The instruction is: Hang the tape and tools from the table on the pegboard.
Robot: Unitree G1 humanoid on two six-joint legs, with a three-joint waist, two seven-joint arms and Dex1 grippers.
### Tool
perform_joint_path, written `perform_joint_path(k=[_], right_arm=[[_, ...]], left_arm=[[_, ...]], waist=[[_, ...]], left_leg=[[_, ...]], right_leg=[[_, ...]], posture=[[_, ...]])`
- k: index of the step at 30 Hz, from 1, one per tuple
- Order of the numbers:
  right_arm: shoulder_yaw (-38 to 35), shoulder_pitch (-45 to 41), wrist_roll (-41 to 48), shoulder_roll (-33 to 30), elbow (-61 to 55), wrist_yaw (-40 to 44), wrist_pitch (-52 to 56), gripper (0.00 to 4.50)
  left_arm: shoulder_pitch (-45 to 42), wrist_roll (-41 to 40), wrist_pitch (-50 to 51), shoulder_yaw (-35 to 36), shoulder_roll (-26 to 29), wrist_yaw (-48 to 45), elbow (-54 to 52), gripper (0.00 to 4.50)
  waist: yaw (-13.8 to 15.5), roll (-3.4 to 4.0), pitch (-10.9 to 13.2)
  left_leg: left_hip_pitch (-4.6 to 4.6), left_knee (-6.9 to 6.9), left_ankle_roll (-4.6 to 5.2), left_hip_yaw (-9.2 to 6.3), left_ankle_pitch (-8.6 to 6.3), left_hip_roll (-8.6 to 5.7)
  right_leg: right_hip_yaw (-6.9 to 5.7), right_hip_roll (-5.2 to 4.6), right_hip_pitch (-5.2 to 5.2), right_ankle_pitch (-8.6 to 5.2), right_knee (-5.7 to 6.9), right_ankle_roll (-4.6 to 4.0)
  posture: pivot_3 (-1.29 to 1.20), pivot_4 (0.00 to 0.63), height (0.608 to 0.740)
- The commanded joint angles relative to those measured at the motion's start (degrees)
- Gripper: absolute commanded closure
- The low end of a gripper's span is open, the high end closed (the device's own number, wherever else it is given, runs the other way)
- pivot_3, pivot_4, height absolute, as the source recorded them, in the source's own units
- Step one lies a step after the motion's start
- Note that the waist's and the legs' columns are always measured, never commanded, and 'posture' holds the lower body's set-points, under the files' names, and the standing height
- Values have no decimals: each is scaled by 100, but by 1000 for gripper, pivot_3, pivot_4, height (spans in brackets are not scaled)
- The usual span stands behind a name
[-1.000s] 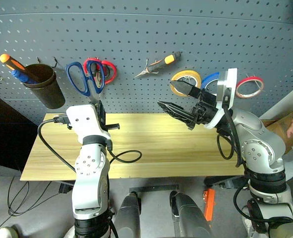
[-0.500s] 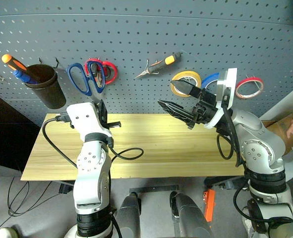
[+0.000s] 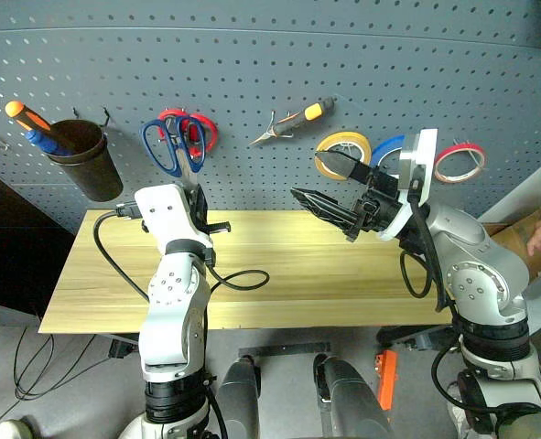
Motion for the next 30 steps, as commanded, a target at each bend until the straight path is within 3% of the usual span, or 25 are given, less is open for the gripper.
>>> perform_joint_path(k=[1,11,23,30], right_arm=[[-75,40,94,-21,-295,-29,-15,0],[-105,53,94,-35,-324,-79,21,0],[-117,93,116,-58,-322,-95,10,0],[-115,102,148,-78,-349,-88,26,0]], left_arm=[[-199,-152,-35,138,58,-41,28,3980],[-444,-368,54,211,264,-191,322,3980],[-385,-381,51,149,270,-161,225,29],[-282,-347,101,45,259,-147,149,29]], waist=[[0,1,-1],[-12,0,-11],[-18,0,-13],[-26,0,-13]], left_leg=[[0,0,0,0,0,0],[0,0,0,0,0,0],[1,0,0,0,0,0],[2,0,0,0,0,0]], right_leg=[[0,0,0,0,0,0],[-1,0,1,0,0,0],[0,0,3,1,0,-1],[0,0,3,0,0,0]], posture=[[96,204,740],[82,210,740],[83,219,740],[83,225,740]])
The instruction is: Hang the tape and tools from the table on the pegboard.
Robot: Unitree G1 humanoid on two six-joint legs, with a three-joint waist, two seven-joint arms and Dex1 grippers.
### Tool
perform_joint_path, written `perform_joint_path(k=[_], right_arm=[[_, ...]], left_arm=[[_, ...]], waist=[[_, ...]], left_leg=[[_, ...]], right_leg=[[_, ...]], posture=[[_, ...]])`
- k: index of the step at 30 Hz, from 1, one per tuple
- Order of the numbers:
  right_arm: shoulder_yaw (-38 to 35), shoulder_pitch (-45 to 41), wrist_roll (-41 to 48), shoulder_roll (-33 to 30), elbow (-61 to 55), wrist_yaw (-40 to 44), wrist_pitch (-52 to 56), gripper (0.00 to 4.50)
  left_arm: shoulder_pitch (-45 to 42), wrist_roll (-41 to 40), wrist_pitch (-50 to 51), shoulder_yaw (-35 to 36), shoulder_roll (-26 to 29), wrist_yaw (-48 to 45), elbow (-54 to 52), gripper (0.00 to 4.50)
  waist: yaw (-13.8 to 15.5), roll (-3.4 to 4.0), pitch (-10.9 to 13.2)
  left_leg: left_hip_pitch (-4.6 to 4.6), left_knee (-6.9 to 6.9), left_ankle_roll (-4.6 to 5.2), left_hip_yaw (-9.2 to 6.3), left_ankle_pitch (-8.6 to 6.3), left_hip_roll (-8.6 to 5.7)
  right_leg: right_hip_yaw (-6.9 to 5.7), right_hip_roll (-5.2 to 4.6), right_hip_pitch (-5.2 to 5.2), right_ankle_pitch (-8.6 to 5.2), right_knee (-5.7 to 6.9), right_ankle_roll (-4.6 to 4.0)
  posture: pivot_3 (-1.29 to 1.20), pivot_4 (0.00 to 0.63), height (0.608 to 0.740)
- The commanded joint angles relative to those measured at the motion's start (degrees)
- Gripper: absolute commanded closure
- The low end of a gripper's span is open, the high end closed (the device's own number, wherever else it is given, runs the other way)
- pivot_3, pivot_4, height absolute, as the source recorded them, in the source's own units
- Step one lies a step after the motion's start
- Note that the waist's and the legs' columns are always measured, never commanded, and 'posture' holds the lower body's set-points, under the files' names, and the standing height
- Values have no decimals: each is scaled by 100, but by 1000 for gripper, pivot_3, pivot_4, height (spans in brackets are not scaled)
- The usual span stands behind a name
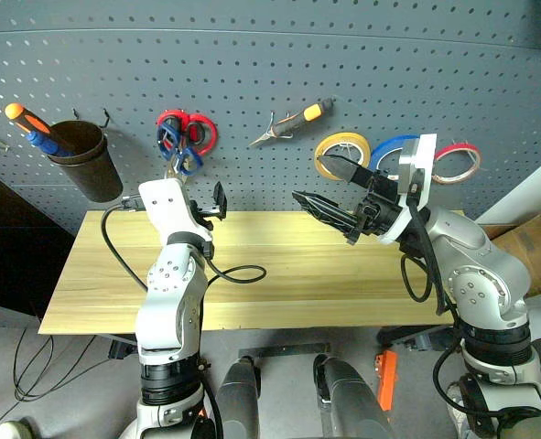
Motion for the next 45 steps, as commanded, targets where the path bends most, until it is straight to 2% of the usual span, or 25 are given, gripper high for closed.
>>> perform_joint_path(k=[1,8,12,20,26,32,39,45], right_arm=[[-108,-19,134,-53,-300,39,-12,0],[32,145,117,-267,-328,413,-7,0],[479,363,-400,-499,-287,749,-263,0],[1237,323,-1427,-653,-135,765,-413,0],[1572,207,-1877,-460,19,664,-409,0],[2052,378,-2379,-137,-77,526,-579,0],[2258,517,-2530,243,-142,326,-450,0],[2267,615,-2511,321,-235,262,-294,0]], left_arm=[[74,3,-4,-128,0,-14,-306,29],[332,27,192,-220,-58,71,-551,29],[779,283,587,-451,-12,218,-877,29],[1364,501,1315,-278,219,326,-1324,29],[1485,448,1575,-42,330,214,-1395,29],[1682,384,1830,391,811,-136,-1442,29],[1831,250,2140,878,1279,-496,-1459,29],[1982,120,2491,1107,1406,-686,-1648,29]], waist=[[-5,0,0],[-41,0,1],[-83,2,6],[-112,32,156],[-101,45,355],[-93,46,560],[-93,48,722],[-93,47,802]], left_leg=[[0,0,0,0,0,0],[0,0,0,0,0,0],[0,-3,1,0,-1,0],[6,-3,2,7,0,8],[-4,-7,2,11,0,10],[-25,-36,2,12,-2,12],[-30,-68,1,13,-2,15],[-30,-91,-1,16,-2,13]], right_leg=[[0,0,0,0,0,0],[1,0,0,0,-1,0],[1,0,0,-3,-2,-1],[4,1,-2,-29,6,-41],[4,1,-13,-37,2,-51],[4,-1,-46,-45,10,-27],[5,-2,-67,-55,10,-25],[7,-8,-74,-66,0,-20]], posture=[[83,225,740],[84,253,740],[83,293,740],[85,391,740],[93,432,740],[105,474,740],[101,502,740],[102,520,740]])
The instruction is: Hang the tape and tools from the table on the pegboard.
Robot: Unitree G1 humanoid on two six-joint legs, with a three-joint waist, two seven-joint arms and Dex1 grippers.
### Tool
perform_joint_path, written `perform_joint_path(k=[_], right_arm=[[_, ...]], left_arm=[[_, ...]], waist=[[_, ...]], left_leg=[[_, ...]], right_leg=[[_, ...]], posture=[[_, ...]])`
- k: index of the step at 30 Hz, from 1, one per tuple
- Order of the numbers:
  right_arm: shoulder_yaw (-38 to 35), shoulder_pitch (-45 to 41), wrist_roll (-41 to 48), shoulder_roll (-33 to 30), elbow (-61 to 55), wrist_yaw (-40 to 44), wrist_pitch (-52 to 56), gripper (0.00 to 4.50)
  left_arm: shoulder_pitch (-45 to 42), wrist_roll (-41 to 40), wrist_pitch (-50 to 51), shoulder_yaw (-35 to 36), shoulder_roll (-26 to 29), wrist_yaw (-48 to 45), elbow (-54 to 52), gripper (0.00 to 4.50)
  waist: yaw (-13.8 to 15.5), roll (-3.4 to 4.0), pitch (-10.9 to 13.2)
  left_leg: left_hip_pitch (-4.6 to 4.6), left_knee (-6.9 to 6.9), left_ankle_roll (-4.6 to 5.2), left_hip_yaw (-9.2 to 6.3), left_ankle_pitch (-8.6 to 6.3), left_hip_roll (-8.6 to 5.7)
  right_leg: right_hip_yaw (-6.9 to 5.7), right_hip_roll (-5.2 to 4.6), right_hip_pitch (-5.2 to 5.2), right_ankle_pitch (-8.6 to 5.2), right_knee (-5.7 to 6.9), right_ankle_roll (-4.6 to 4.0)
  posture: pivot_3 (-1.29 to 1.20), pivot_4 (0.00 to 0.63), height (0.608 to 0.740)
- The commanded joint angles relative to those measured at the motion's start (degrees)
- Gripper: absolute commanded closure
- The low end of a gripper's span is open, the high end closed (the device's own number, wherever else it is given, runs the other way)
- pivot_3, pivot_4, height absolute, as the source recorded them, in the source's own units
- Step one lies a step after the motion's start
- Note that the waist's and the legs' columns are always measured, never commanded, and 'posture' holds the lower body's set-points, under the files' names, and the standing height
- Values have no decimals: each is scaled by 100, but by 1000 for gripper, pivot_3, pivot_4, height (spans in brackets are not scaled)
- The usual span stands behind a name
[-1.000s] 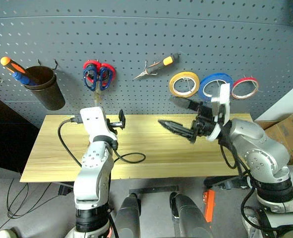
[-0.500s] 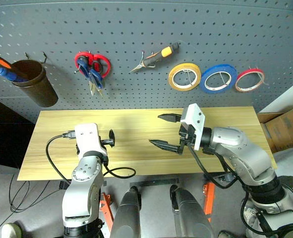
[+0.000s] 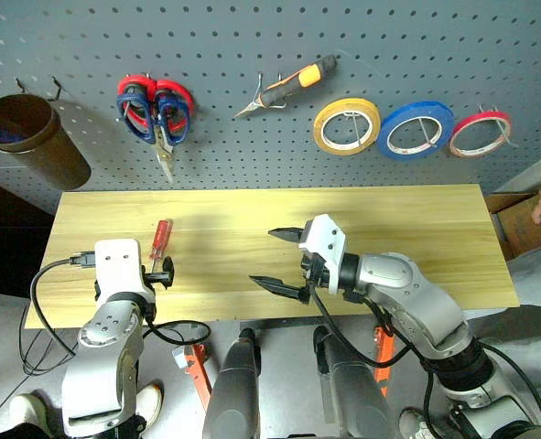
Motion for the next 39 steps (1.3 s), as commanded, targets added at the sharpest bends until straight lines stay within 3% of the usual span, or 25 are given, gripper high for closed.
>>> perform_joint_path(k=[1,13,22,39], right_arm=[[0,137,41,36,-363,-42,90,0],[-79,418,200,111,-667,-182,425,0],[-206,555,345,113,-898,-251,691,0],[-442,837,589,-52,-1349,-446,1094,0]], left_arm=[[191,-76,157,266,168,-150,-393,29],[-95,-701,811,1399,279,-533,158,29],[-412,-1039,1238,1262,506,-787,592,29],[-567,-965,583,810,912,-886,1525,29]], waist=[[1,-1,34],[16,2,75],[27,-8,112],[27,-4,176]], left_leg=[[0,-4,0,0,0,0],[-71,-15,-17,3,-8,1],[-81,-14,-22,1,-9,1],[-88,-27,-39,6,-9,4]], right_leg=[[0,0,-3,-2,0,1],[-2,0,-90,-21,14,3],[-2,-2,-97,-23,13,9],[0,-5,-112,-26,8,10]], posture=[[108,525,740],[128,534,740],[125,539,740],[112,549,740]])
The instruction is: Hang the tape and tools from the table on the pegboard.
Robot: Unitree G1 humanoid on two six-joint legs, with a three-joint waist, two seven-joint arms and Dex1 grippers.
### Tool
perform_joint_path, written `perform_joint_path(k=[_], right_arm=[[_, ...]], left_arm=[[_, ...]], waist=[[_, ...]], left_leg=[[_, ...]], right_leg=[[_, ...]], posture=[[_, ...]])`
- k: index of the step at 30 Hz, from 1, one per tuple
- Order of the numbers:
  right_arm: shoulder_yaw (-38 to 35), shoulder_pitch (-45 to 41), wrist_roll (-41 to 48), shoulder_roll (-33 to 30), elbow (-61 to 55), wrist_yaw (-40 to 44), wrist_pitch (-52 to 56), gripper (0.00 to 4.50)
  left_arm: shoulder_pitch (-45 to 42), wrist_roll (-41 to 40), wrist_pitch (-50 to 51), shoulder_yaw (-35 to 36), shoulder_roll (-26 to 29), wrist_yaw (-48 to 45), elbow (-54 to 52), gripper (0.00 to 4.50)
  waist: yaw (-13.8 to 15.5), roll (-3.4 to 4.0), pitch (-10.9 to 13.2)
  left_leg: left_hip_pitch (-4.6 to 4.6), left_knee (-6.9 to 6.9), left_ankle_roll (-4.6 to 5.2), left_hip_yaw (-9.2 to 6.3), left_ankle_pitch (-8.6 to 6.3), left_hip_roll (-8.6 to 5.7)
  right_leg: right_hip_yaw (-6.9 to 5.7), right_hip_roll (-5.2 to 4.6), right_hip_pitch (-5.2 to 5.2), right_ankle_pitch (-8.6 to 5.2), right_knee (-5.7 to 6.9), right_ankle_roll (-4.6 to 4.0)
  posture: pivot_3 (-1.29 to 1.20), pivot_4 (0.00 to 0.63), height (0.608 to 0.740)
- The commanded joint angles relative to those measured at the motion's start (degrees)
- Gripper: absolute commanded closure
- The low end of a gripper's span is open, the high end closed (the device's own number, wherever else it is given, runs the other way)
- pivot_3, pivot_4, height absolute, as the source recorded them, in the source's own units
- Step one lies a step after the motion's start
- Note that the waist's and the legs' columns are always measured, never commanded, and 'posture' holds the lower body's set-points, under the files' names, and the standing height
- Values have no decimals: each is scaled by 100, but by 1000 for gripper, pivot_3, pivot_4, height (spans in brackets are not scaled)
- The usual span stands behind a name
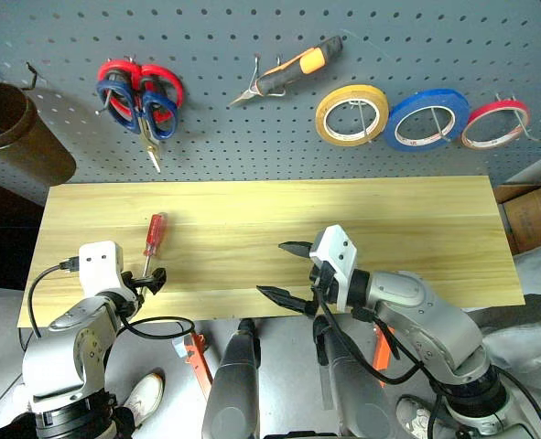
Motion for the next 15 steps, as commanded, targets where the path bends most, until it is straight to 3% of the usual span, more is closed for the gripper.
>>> perform_joint_path(k=[1,15], right_arm=[[-82,131,194,9,-351,-37,55,0],[-258,217,393,-235,-491,31,161,0]], left_arm=[[100,51,-260,-47,159,-97,160,29],[-570,110,-1143,-476,555,-288,1489,29]], waist=[[-1,0,3],[12,-5,51]], left_leg=[[0,-2,0,0,0,1],[-5,-5,-5,3,-1,-3]], right_leg=[[0,0,-1,-1,0,0],[-1,-15,-4,-8,-5,9]], posture=[[112,549,740],[102,556,740]])
